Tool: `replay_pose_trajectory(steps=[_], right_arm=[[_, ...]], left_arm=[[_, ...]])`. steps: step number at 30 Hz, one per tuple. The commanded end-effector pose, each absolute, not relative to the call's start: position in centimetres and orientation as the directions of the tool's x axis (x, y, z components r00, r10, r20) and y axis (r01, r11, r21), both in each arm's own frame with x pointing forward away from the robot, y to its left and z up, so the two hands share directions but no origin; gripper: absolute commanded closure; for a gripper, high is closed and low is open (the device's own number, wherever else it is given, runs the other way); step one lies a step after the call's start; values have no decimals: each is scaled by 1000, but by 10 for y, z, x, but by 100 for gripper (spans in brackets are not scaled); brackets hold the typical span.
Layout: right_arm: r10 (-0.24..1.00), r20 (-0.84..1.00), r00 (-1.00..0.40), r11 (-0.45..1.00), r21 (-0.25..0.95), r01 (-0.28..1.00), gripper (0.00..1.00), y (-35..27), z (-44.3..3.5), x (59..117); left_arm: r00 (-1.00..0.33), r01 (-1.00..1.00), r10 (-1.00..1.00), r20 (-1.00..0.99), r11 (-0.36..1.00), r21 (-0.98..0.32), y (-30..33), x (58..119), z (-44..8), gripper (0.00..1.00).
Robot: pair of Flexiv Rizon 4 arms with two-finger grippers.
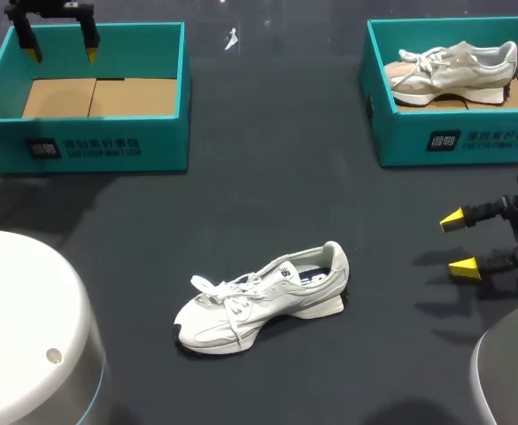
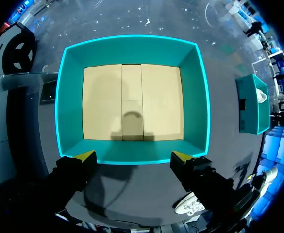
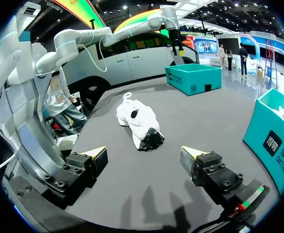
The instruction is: Take the shoe out of the shoebox, open the shoe tongue, remove and reinsert the insole, then place the shoe into the shoebox
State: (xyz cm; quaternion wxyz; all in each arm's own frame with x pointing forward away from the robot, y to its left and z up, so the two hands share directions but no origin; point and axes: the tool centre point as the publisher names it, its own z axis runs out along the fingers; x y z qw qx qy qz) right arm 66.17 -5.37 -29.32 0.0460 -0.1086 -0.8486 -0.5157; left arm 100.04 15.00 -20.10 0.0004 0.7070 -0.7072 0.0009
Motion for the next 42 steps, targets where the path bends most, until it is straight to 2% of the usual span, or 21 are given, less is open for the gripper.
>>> replay_pose_trajectory(steps=[1, 5, 7, 19, 22, 25, 35, 42], right_arm=[[83, 183, -980, 412, 889, 201, 0, -49, -315, 671], [4, 132, -991, 345, 930, 125, 0, -48, -326, 678], [42, 135, -990, 341, 929, 142, 0, -51, -332, 683], [42, 135, -990, 341, 929, 142, 0, -51, -332, 683], [-42, 67, -997, 304, 951, 51, 0, -48, -347, 686], [-79, 38, -996, 267, 964, 16, 0, -45, -355, 690], [-90, 43, -995, 216, 976, 23, 0, -32, -360, 700], [-145, 38, -989, 205, 979, 8, 0, -9, -362, 703]], left_arm=[[0, -1000, -1000, 0, 0, 0, 150, 1000, -200, 0], [0, -1000, -1000, 0, 0, 0, 150, 1000, -200, 0], [0, -1000, -1000, 0, 0, 0, 150, 1000, -200, 0], [0, -1000, -1000, 0, 0, 0, 150, 1000, -200, 0], [0, -1000, -1000, 0, 0, 0, 150, 1000, -200, 0], [0, -1000, -1000, 0, 0, 0, 150, 1000, -200, 0], [0, -1000, -1000, 0, 0, 0, 150, 1000, -200, 0], [0, -1000, -1000, 0, 0, 0, 150, 1000, -200, 0]])
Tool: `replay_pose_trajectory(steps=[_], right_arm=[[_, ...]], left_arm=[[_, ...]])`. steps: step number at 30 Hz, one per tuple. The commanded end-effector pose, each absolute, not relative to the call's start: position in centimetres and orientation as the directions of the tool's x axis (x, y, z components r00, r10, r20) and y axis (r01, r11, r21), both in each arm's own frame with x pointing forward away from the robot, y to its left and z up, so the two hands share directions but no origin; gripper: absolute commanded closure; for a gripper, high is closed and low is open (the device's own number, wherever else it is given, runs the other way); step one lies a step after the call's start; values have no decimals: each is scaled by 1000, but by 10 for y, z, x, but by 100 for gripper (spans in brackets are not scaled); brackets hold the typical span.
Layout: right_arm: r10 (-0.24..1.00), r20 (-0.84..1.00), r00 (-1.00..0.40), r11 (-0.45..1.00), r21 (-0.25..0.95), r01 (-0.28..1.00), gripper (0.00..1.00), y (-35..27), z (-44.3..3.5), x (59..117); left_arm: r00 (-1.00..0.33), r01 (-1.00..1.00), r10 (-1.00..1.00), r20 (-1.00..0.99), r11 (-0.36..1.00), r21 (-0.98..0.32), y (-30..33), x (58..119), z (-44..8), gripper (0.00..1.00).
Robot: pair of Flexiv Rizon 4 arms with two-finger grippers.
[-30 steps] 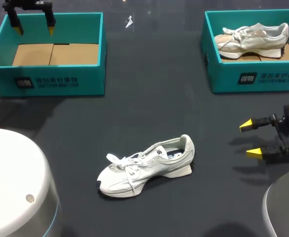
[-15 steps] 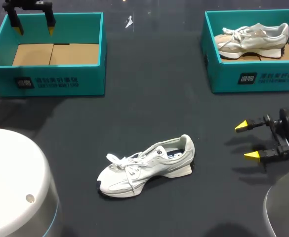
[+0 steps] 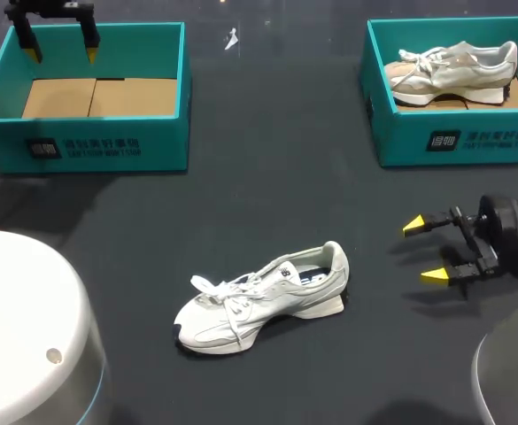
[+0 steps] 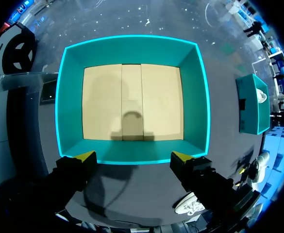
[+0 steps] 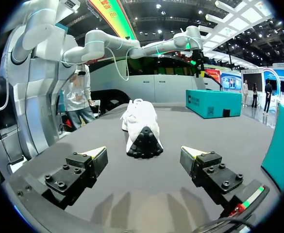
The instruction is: Take the shoe out of the shoebox, open the shoe tongue, remove and reinsert the insole, then place the shoe into the shoebox
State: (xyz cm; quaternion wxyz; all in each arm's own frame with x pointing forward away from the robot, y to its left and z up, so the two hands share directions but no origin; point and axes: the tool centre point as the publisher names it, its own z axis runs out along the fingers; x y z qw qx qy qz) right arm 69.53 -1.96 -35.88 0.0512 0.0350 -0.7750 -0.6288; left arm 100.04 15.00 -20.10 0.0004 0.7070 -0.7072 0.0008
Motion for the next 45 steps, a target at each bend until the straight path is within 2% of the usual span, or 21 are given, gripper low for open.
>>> replay_pose_trajectory(steps=[1, 20, 45], right_arm=[[-151, 34, -988, 202, 979, 2, 0, -6, -363, 703], [-156, 19, -988, 181, 983, -10, 0, 6, -368, 703], [-267, 61, -962, 217, 976, 2, 0, 73, -383, 698]], left_arm=[[0, -1000, -1000, 0, 0, 0, 150, 1000, -200, 0], [0, -1000, -1000, 0, 0, 0, 150, 1000, -200, 0], [0, -1000, -1000, 0, 0, 0, 150, 1000, -200, 0]])
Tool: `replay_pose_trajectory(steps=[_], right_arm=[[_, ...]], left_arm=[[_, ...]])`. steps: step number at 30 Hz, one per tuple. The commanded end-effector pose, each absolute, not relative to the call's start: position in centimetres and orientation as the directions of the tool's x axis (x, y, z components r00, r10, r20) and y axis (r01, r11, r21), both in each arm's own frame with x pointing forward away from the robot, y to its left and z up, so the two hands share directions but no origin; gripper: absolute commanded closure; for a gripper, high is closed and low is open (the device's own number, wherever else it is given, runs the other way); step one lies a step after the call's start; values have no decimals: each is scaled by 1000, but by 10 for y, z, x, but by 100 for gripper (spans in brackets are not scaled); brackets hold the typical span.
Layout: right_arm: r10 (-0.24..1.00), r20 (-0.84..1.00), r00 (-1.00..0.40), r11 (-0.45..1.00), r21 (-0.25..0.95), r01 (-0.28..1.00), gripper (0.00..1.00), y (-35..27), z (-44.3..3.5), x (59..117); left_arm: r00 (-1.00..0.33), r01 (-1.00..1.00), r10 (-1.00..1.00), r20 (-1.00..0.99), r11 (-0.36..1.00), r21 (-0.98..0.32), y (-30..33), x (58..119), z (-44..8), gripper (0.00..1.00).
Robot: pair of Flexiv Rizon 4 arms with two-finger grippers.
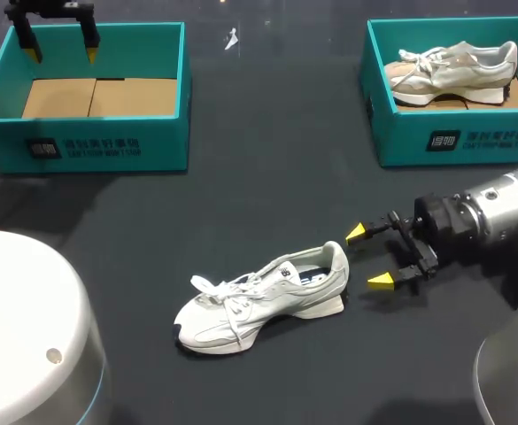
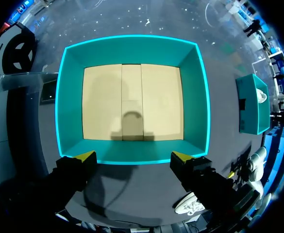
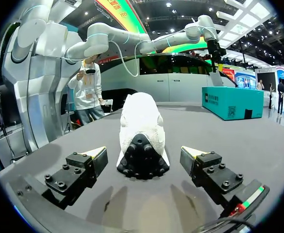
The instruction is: Take the shoe out of the shoebox, open the shoe tongue, remove and reinsert the insole, then place the shoe into the shoebox
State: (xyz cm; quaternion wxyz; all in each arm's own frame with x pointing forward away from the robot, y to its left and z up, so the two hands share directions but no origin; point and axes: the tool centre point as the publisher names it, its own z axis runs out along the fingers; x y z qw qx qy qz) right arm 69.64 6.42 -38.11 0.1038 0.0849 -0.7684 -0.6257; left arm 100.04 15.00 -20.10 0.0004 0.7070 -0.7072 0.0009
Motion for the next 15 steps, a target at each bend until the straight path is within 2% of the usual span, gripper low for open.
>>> replay_pose_trajectory(steps=[1, 15], right_arm=[[-270, 59, -961, 215, 977, 0, 0, 76, -384, 697], [-262, 51, -964, 266, 964, -21, 0, 90, -387, 684]], left_arm=[[0, -1000, -1000, 0, 0, 0, 150, 1000, -200, 0], [0, -1000, -1000, 0, 0, 0, 150, 1000, -200, 0]])
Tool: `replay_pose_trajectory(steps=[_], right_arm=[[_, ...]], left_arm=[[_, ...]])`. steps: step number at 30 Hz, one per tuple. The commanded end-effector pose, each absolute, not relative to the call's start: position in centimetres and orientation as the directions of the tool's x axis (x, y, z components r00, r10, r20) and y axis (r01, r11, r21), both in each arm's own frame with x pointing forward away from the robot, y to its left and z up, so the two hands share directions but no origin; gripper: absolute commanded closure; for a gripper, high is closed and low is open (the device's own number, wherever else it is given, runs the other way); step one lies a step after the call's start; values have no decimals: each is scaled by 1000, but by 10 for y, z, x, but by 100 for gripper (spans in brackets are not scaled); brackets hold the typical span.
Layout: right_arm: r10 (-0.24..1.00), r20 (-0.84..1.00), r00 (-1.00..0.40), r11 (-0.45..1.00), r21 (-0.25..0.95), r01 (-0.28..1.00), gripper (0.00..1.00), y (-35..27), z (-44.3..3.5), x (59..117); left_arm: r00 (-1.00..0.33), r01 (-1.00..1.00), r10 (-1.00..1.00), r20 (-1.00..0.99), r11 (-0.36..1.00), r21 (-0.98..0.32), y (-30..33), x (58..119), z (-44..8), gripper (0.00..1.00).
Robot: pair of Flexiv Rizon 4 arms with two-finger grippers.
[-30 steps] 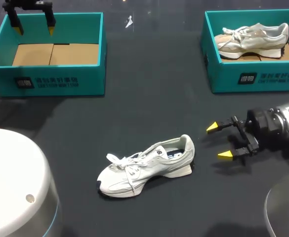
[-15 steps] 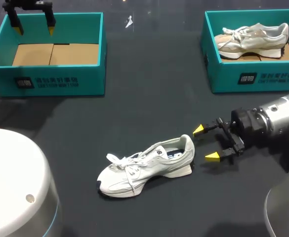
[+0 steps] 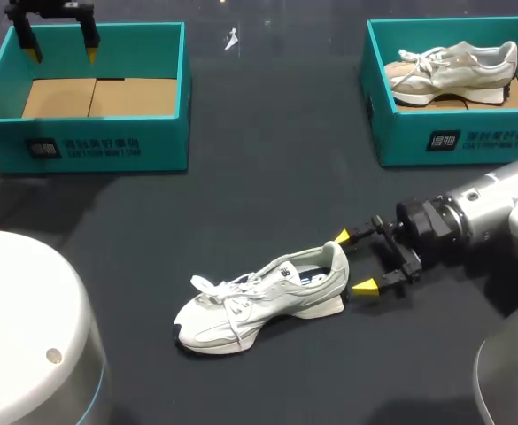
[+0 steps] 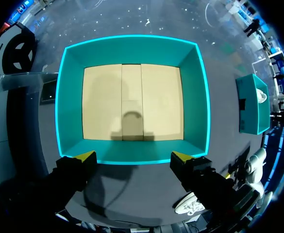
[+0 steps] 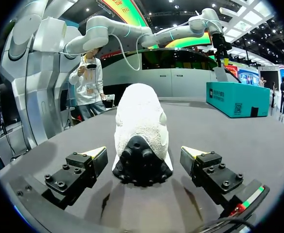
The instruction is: Take the shoe out of the shoebox, open the shoe tongue, remove and reinsert the insole, then place the shoe into the shoebox
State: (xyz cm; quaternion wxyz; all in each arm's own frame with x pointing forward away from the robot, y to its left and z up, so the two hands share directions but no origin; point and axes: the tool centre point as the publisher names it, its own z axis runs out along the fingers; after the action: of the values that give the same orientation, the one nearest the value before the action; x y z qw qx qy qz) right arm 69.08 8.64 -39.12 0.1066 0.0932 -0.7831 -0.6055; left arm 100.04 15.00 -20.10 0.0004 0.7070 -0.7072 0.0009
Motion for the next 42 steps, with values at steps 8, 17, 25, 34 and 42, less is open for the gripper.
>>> replay_pose_trajectory(steps=[8, 17, 25, 34, 42], right_arm=[[-250, 56, -967, 302, 953, -23, 0, 101, -388, 679], [-245, 46, -968, 316, 948, -35, 0, 108, -395, 680], [-253, 35, -967, 318, 947, -49, 0, 114, -400, 683], [-261, 31, -965, 337, 940, -61, 0, 122, -404, 683], [-275, 33, -961, 331, 942, -62, 0, 129, -407, 680]], left_arm=[[0, -1000, -1000, 0, 0, 0, 150, 1000, -200, 0], [0, -1000, -1000, 0, 0, 0, 150, 1000, -200, 0], [0, -1000, -1000, 0, 0, 0, 150, 1000, -200, 0], [0, -1000, -1000, 0, 0, 0, 150, 1000, -200, 0], [0, -1000, -1000, 0, 0, 0, 150, 1000, -200, 0]])
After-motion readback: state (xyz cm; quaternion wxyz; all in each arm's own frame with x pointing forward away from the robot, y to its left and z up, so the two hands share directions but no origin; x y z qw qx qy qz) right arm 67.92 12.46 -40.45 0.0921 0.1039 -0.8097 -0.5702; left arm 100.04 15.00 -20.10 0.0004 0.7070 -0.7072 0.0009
